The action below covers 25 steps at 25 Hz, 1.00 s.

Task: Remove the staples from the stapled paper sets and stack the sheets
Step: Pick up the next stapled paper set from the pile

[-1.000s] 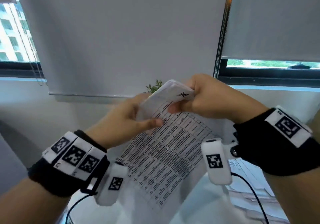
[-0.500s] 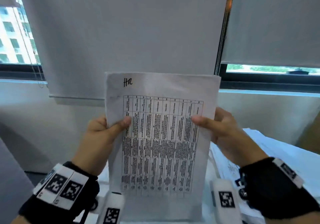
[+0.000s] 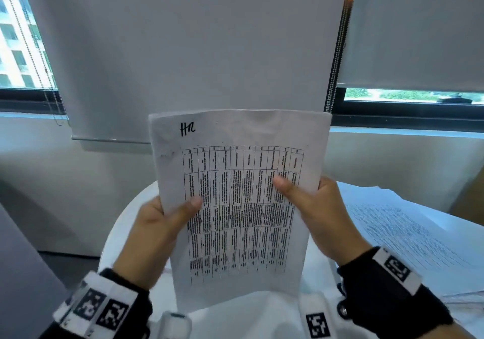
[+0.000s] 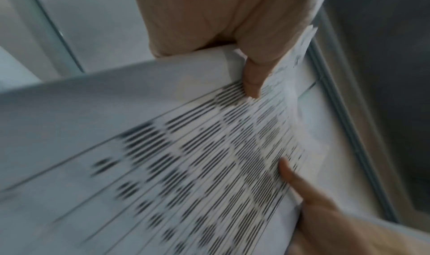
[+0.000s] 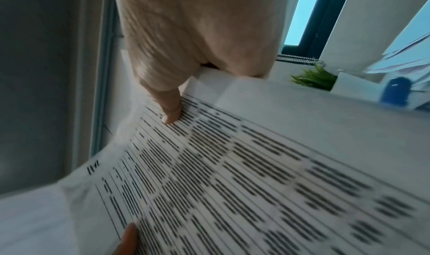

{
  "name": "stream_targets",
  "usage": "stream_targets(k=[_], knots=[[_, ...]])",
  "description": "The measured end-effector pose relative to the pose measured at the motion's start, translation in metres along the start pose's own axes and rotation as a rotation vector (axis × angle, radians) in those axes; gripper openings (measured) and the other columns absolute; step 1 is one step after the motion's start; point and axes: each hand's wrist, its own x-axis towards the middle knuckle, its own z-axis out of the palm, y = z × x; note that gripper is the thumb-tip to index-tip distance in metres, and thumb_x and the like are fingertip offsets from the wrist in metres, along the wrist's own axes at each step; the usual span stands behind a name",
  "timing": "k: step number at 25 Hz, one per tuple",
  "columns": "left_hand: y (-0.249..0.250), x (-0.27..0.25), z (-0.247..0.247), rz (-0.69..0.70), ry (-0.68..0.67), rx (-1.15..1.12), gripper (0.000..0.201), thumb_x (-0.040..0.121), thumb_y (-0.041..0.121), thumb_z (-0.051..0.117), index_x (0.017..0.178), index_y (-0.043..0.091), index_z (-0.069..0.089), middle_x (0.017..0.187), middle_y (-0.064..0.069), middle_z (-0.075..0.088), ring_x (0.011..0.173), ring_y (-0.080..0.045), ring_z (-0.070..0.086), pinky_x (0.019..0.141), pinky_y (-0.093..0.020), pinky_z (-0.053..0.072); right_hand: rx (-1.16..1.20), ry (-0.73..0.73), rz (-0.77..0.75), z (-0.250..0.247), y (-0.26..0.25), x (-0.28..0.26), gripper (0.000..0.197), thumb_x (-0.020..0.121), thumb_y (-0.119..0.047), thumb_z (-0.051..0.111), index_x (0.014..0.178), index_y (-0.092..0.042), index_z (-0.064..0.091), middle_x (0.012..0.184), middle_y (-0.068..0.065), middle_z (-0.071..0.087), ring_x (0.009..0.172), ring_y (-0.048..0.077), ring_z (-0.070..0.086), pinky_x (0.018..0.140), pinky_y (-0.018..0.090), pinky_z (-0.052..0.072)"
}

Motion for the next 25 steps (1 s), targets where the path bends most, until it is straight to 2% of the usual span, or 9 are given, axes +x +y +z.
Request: stream_targets(k=[3, 5, 7, 10, 13, 16, 18, 21, 25], knots=[[-0.021, -0.01, 0.001, -0.06, 0.119, 0.049, 0.015, 0.087, 0.009, 0.061, 0.095, 0.006, 0.073, 0.091, -0.007, 0.077, 0.084, -0.022, 0.074, 0.063, -0.02, 0.057, 0.012, -0.106, 0.052, -0.002, 0.009, -0.004, 0.052, 0.078, -0.056, 0.068, 0.106, -0.013, 0.073, 0.102, 0.01, 0.074, 0.092, 0.025, 0.072, 0.082, 0.044, 0.059], [-0.024, -0.007, -0.006, -0.095, 0.176, 0.062, 0.014, 0.088, 0.008, 0.06, 0.094, 0.005, 0.072, 0.088, -0.009, 0.077, 0.08, -0.024, 0.074, 0.06, -0.022, 0.057, 0.188, -0.176, 0.084, -0.01, 0.01, 0.014, 0.067, 0.081, -0.064, 0.05, 0.114, -0.009, 0.068, 0.102, 0.013, 0.074, 0.088, 0.023, 0.073, 0.072, 0.034, 0.06], [-0.02, -0.006, -0.014, -0.129, 0.235, 0.071, 0.012, 0.089, 0.009, 0.061, 0.087, 0.006, 0.072, 0.081, -0.011, 0.076, 0.073, -0.024, 0.074, 0.055, -0.023, 0.056, 0.248, -0.111, 0.157, -0.02, 0.025, 0.045, 0.076, 0.082, -0.068, 0.042, 0.118, -0.005, 0.064, 0.108, 0.016, 0.072, 0.101, 0.027, 0.07, 0.085, 0.04, 0.057], [-0.012, -0.011, -0.024, -0.205, 0.295, 0.044, 0.013, 0.09, 0.005, 0.059, 0.084, -0.002, 0.068, 0.064, -0.009, 0.072, 0.051, -0.015, 0.068, 0.043, -0.018, 0.051, -0.284, -0.086, 0.262, -0.026, 0.077, 0.093, 0.06, 0.091, -0.059, 0.051, 0.121, -0.008, 0.06, 0.112, 0.01, 0.068, 0.112, 0.028, 0.062, 0.096, 0.041, 0.05], [-0.015, -0.023, -0.035, -0.313, 0.37, 0.102, 0.011, 0.088, 0.006, 0.063, 0.082, -0.001, 0.068, 0.055, -0.004, 0.07, 0.044, -0.012, 0.064, 0.043, -0.024, 0.05, -1.086, -0.37, 0.372, -0.024, 0.136, 0.114, 0.063, 0.09, -0.044, 0.063, 0.137, -0.007, 0.044, 0.135, 0.01, 0.052, 0.125, 0.029, 0.05, 0.102, 0.034, 0.042], [-0.025, -0.034, -0.046, -0.446, 0.408, 0.112, 0.007, 0.085, 0.003, 0.067, 0.08, 0.0, 0.071, 0.068, -0.014, 0.073, 0.048, -0.016, 0.067, 0.047, -0.024, 0.048, -1.402, -0.502, 0.378, -0.019, 0.176, 0.119, 0.057, 0.085, -0.047, 0.064, 0.127, -0.011, 0.049, 0.128, 0.009, 0.057, 0.115, 0.028, 0.056, 0.094, 0.035, 0.048], [-0.032, -0.041, -0.051, -0.516, 0.414, 0.146, 0.005, 0.083, 0.006, 0.071, 0.078, 0.005, 0.073, 0.064, -0.005, 0.072, 0.065, -0.02, 0.068, 0.054, -0.026, 0.044, -1.465, -0.532, 0.359, -0.014, 0.184, 0.122, 0.045, 0.085, -0.047, 0.061, 0.114, -0.013, 0.057, 0.118, 0.005, 0.064, 0.106, 0.025, 0.061, 0.087, 0.031, 0.048], [-0.044, -0.046, -0.054, -0.58, 0.373, 0.197, 0.01, 0.082, 0.012, 0.073, 0.073, 0.014, 0.071, 0.052, 0.012, 0.068, 0.074, -0.015, 0.061, 0.059, -0.023, 0.035, -1.461, -0.479, 0.314, -0.008, 0.181, 0.122, 0.041, 0.082, -0.046, 0.065, 0.104, -0.013, 0.055, 0.104, 0.005, 0.064, 0.096, 0.024, 0.062, 0.077, 0.029, 0.047], [-0.06, -0.049, -0.053, -0.652, 0.319, 0.199, 0.008, 0.085, 0.01, 0.07, 0.087, 0.005, 0.075, 0.064, -0.002, 0.074, 0.068, -0.017, 0.067, 0.056, -0.021, 0.038, -0.884, -0.008, 0.259, 0.005, 0.158, 0.12, 0.043, 0.077, -0.038, 0.066, 0.093, -0.002, 0.05, 0.081, 0.014, 0.06, 0.069, 0.029, 0.056, 0.065, 0.036, 0.05]])
